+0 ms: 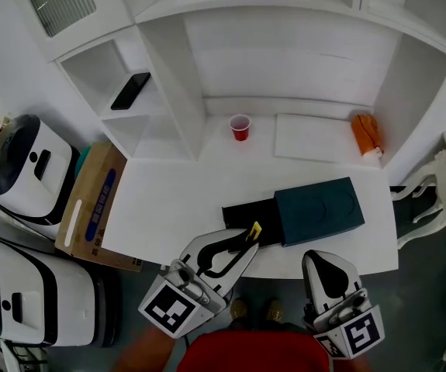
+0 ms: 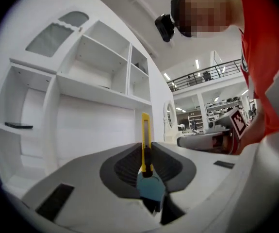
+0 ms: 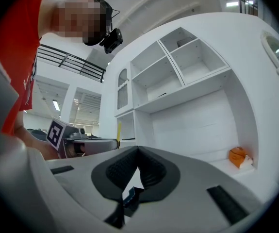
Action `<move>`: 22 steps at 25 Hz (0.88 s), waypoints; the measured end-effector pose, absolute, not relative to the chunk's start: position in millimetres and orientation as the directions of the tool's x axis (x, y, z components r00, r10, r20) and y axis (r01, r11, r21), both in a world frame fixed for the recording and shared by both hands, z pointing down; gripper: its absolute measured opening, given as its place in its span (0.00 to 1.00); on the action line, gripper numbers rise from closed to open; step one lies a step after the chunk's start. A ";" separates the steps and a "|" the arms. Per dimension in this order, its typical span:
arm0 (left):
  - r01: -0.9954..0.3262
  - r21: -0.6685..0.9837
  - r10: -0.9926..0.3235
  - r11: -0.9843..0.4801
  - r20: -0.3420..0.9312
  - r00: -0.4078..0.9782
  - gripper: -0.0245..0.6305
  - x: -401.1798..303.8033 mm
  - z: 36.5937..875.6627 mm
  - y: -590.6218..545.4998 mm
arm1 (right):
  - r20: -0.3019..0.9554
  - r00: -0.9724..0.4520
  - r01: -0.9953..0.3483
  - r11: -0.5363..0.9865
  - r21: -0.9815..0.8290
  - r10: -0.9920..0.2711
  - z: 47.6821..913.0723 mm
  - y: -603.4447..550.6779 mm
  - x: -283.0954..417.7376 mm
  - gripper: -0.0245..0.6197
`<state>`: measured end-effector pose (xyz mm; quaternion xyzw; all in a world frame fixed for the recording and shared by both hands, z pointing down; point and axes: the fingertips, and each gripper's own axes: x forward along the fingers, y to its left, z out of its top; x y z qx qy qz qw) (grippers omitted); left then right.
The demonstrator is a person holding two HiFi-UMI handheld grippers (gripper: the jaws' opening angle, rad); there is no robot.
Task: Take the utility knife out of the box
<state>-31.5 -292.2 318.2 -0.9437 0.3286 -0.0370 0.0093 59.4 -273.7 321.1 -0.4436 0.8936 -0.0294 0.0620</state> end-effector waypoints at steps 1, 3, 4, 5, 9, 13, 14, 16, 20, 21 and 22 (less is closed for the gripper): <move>-0.633 -0.047 -0.634 -0.773 0.038 0.772 0.16 -34.6 313.3 -288.2 | -0.088 -0.600 -0.788 0.607 -0.108 -0.795 319.7 -272.1 57.3 0.04; -0.657 -0.055 -0.658 -0.752 -0.014 0.753 0.16 -40.1 305.7 -280.7 | -0.094 -0.603 -0.785 0.610 -0.106 -0.792 317.4 -268.9 53.7 0.04; -0.666 -0.055 -0.666 -0.744 -0.031 0.746 0.16 -42.1 304.1 -276.7 | -0.096 -0.604 -0.784 0.612 -0.105 -0.791 316.6 -267.1 52.4 0.04; -0.671 -0.050 -0.670 -0.739 -0.042 0.741 0.16 -43.5 304.0 -272.6 | -0.098 -0.604 -0.784 0.612 -0.105 -0.791 316.0 -265.2 51.7 0.04; -0.666 -0.041 -0.664 -0.745 -0.043 0.746 0.16 -42.0 310.7 -257.8 | -0.102 -0.602 -0.784 0.611 -0.113 -0.792 314.4 -258.4 51.3 0.04; -0.655 -0.052 -0.654 -0.754 -0.043 0.756 0.16 -37.1 312.6 -249.0 | -0.105 -0.601 -0.784 0.610 -0.112 -0.792 311.1 -252.9 51.8 0.04; -0.653 -0.046 -0.651 -0.756 -0.048 0.758 0.16 -36.0 311.9 -247.5 | -0.106 -0.601 -0.785 0.610 -0.111 -0.792 310.2 -251.8 52.1 0.04; -0.647 -0.041 -0.645 -0.761 -0.052 0.762 0.16 -34.1 310.8 -245.2 | -0.109 -0.600 -0.785 0.610 -0.109 -0.792 308.0 -250.5 52.7 0.04; -0.642 -0.036 -0.640 -0.766 -0.051 0.767 0.16 -31.3 310.2 -244.3 | -0.113 -0.600 -0.786 0.610 -0.101 -0.792 304.6 -251.1 52.9 0.04; -0.640 -0.037 -0.638 -0.768 -0.051 0.769 0.16 -30.3 309.8 -244.2 | -0.115 -0.600 -0.786 0.611 -0.099 -0.791 303.7 -251.7 52.7 0.04; -0.638 -0.039 -0.636 -0.769 -0.052 0.770 0.16 -29.3 309.1 -244.2 | -0.117 -0.601 -0.785 0.611 -0.097 -0.791 302.6 -252.4 52.3 0.04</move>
